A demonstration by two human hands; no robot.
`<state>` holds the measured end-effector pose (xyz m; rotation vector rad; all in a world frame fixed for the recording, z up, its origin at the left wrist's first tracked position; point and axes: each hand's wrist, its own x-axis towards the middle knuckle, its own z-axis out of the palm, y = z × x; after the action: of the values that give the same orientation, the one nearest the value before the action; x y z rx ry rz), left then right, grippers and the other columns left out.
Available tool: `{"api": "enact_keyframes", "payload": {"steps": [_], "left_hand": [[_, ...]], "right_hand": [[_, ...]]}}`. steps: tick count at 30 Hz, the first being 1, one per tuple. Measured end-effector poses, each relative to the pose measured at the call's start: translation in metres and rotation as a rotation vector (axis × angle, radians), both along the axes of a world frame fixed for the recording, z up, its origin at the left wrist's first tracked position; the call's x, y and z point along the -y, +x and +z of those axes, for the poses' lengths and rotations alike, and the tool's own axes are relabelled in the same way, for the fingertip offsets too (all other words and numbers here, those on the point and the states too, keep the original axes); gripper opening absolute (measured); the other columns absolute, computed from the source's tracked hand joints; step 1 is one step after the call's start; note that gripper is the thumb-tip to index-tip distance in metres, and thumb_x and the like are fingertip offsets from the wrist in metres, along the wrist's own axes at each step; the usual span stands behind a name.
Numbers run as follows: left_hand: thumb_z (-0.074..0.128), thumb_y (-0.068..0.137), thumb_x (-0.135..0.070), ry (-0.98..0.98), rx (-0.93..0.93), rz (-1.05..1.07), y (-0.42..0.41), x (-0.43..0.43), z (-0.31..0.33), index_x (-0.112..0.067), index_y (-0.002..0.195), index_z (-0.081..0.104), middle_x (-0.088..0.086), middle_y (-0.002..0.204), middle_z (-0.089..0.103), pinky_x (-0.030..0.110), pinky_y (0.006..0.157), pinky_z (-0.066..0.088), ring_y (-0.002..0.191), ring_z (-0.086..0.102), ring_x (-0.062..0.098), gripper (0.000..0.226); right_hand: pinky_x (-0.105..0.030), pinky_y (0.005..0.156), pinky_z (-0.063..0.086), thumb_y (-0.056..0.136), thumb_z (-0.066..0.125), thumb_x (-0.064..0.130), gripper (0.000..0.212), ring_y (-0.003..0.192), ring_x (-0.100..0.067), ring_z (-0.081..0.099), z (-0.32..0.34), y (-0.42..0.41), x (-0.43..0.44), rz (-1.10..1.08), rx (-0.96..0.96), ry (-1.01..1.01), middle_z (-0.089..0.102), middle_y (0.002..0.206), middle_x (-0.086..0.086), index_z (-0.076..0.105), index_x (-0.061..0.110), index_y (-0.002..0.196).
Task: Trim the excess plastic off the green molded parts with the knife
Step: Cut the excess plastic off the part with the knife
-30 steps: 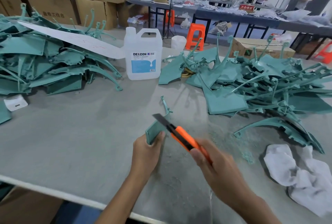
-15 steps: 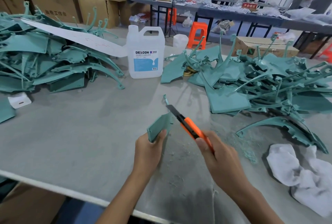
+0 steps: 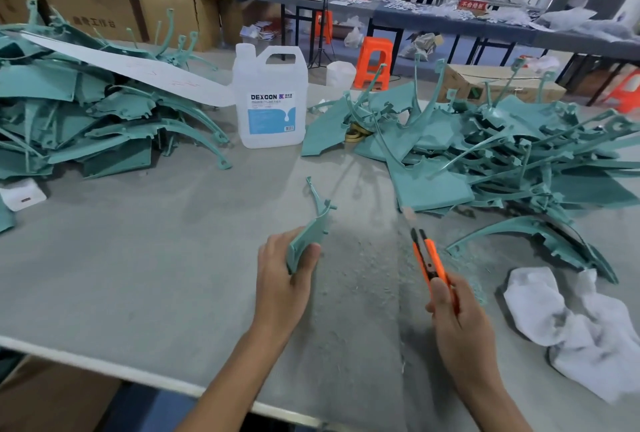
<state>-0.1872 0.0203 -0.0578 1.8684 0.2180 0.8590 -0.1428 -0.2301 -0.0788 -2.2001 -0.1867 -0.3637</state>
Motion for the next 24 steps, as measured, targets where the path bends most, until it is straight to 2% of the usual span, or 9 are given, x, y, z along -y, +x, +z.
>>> {"api": "enact_keyframes", "payload": {"steps": [3,6,10,12,15,18,20,22,24], "left_hand": [[0.049,0.099,-0.05,0.002,0.002,-0.041,-0.003,0.0,0.008,-0.065,0.115,0.051,-0.027,0.111,0.062,0.032,0.092,0.049,0.107,0.06,0.004,0.021],[0.056,0.096,-0.041,0.04,-0.072,-0.093,-0.005,-0.012,0.016,-0.048,0.111,0.06,-0.019,0.111,0.068,0.044,0.094,0.051,0.106,0.064,0.005,0.017],[0.065,0.093,-0.025,0.172,-0.065,-0.17,-0.007,-0.027,0.021,-0.038,0.103,0.064,-0.022,0.102,0.068,0.032,0.087,0.051,0.096,0.066,0.003,0.016],[0.073,0.089,-0.015,0.199,-0.112,-0.159,-0.004,-0.029,0.015,-0.027,0.094,0.066,-0.015,0.094,0.07,0.038,0.082,0.054,0.088,0.067,0.009,0.014],[0.08,0.079,-0.045,0.218,-0.215,-0.163,0.0,-0.033,0.01,-0.026,0.091,0.064,-0.015,0.096,0.07,0.038,0.079,0.055,0.087,0.067,0.009,0.027],[0.057,0.069,-0.089,0.397,-0.418,-0.259,0.001,-0.035,0.001,-0.041,0.107,0.058,-0.032,0.106,0.061,0.031,0.087,0.05,0.099,0.059,0.004,0.061],[0.048,0.072,-0.092,0.513,-0.484,-0.264,0.003,-0.035,-0.005,-0.044,0.117,0.054,-0.038,0.108,0.053,0.031,0.093,0.047,0.106,0.053,0.005,0.066],[0.046,0.073,-0.092,0.577,-0.536,-0.242,0.009,-0.034,-0.01,-0.042,0.132,0.05,-0.026,0.134,0.048,0.033,0.11,0.039,0.131,0.044,0.011,0.078],[0.044,0.065,-0.098,0.589,-0.668,-0.266,0.018,-0.03,-0.012,-0.042,0.15,0.031,-0.01,0.162,0.022,0.039,0.123,0.019,0.152,0.011,0.014,0.103]], "right_hand": [[-0.049,0.061,0.055,0.099,0.043,0.056,0.019,0.058,-0.015,0.062,-0.008,0.005,0.006,-0.095,-0.038,0.119,0.068,0.079,0.013,0.057,0.046,0.104],[-0.047,0.058,0.055,0.099,0.041,0.062,0.03,0.055,-0.015,0.06,-0.008,0.005,0.004,-0.08,-0.026,0.163,0.067,0.076,0.009,0.059,0.039,0.105],[-0.041,0.051,0.053,0.095,0.039,0.066,0.033,0.052,-0.015,0.059,-0.007,0.004,0.004,-0.081,-0.007,0.21,0.067,0.077,0.009,0.059,0.041,0.105],[-0.038,0.047,0.051,0.095,0.04,0.064,0.029,0.051,-0.015,0.059,-0.006,0.004,0.004,-0.075,0.0,0.228,0.067,0.078,0.01,0.058,0.044,0.105],[-0.03,0.041,0.047,0.097,0.041,0.06,0.024,0.049,-0.013,0.057,-0.002,0.002,0.003,-0.047,-0.006,0.247,0.067,0.078,0.008,0.058,0.045,0.104],[-0.023,0.042,0.045,0.103,0.044,0.052,0.016,0.049,-0.01,0.056,0.001,-0.001,0.002,-0.02,-0.01,0.25,0.066,0.077,0.007,0.059,0.045,0.106],[-0.022,0.043,0.045,0.1,0.044,0.053,0.018,0.05,-0.01,0.057,0.002,-0.002,0.002,-0.016,-0.016,0.247,0.066,0.077,0.008,0.058,0.045,0.106],[-0.023,0.044,0.046,0.098,0.043,0.056,0.021,0.05,-0.011,0.057,0.002,-0.002,0.001,-0.017,-0.022,0.25,0.066,0.077,0.008,0.058,0.045,0.105],[-0.028,0.046,0.048,0.098,0.042,0.056,0.022,0.051,-0.012,0.058,0.002,-0.001,0.002,-0.018,-0.034,0.238,0.066,0.079,0.009,0.058,0.044,0.106]]}}
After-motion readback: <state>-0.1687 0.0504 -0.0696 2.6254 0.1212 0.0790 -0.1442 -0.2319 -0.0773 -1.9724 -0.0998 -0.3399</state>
